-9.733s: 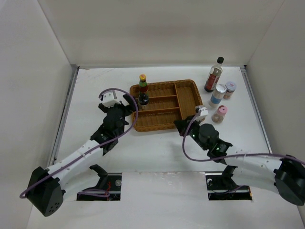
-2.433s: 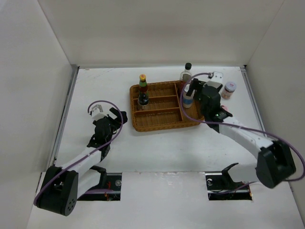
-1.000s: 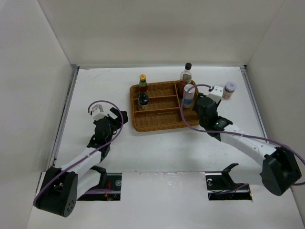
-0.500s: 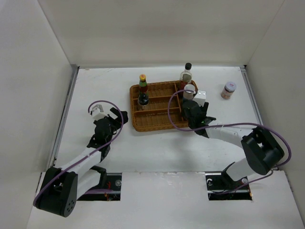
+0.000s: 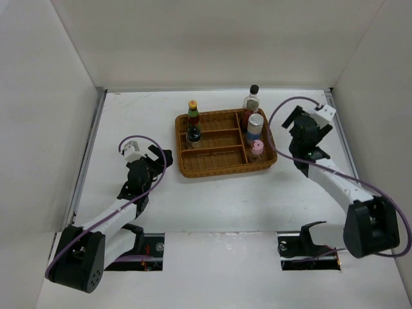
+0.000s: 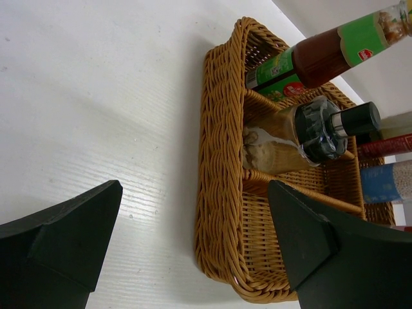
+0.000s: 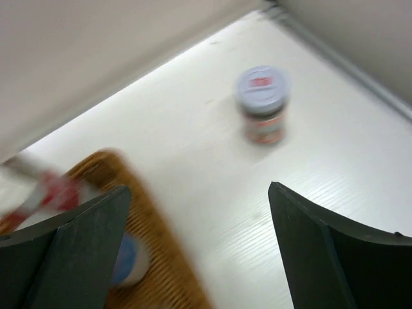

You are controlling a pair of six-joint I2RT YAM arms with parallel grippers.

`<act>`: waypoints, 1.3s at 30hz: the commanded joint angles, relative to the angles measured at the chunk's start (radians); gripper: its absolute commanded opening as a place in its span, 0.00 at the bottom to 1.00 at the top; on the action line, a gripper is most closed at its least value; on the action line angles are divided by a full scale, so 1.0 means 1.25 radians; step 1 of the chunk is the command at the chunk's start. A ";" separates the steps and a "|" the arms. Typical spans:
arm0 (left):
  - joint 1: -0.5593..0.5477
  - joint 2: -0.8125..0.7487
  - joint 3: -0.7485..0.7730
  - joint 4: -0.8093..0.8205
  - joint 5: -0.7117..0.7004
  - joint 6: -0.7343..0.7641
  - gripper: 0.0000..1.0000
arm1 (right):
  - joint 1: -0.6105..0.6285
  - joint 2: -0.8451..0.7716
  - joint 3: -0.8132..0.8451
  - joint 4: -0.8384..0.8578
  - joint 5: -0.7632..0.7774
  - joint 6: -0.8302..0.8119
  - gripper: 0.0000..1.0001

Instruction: Organize the condiment bottles

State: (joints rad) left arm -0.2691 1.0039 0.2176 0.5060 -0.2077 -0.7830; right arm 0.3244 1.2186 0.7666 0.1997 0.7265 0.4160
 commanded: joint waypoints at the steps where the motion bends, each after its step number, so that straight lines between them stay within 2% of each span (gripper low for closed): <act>1: 0.006 -0.005 0.003 0.047 0.009 -0.006 1.00 | -0.126 0.085 0.057 0.032 -0.057 -0.004 0.97; 7: 0.004 0.002 0.003 0.052 0.005 -0.006 1.00 | -0.260 0.291 0.243 -0.027 -0.143 -0.015 1.00; 15: 0.005 0.012 0.004 0.065 0.026 -0.007 1.00 | -0.302 0.489 0.438 -0.098 -0.214 -0.055 1.00; 23: 0.007 0.036 0.011 0.068 0.031 -0.009 1.00 | -0.313 0.561 0.454 -0.118 -0.187 -0.053 0.97; 24: 0.006 0.038 0.011 0.069 0.032 -0.009 1.00 | -0.313 0.566 0.454 -0.117 -0.184 -0.058 0.91; 26: 0.006 0.042 0.011 0.074 0.029 -0.009 1.00 | -0.313 0.568 0.457 -0.118 -0.185 -0.059 0.91; 28: 0.009 0.050 0.011 0.077 0.032 -0.009 1.00 | -0.314 0.569 0.467 -0.127 -0.195 -0.059 0.85; 29: 0.009 0.050 0.011 0.076 0.034 -0.009 1.00 | -0.314 0.571 0.472 -0.131 -0.196 -0.059 0.79; 32: 0.009 0.030 0.005 0.077 0.028 -0.009 1.00 | -0.311 0.547 0.447 -0.111 -0.186 -0.048 0.54; 34: 0.010 0.028 0.003 0.077 0.024 -0.009 1.00 | -0.311 0.502 0.406 -0.059 -0.167 -0.055 0.50; 39: 0.009 0.024 0.003 0.079 0.029 -0.011 1.00 | -0.265 0.364 0.324 0.018 -0.115 -0.078 0.48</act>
State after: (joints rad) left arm -0.2623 1.0607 0.2176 0.5461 -0.1783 -0.7914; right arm -0.0448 1.8408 1.1847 0.0643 0.5102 0.3363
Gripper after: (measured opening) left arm 0.997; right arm 0.699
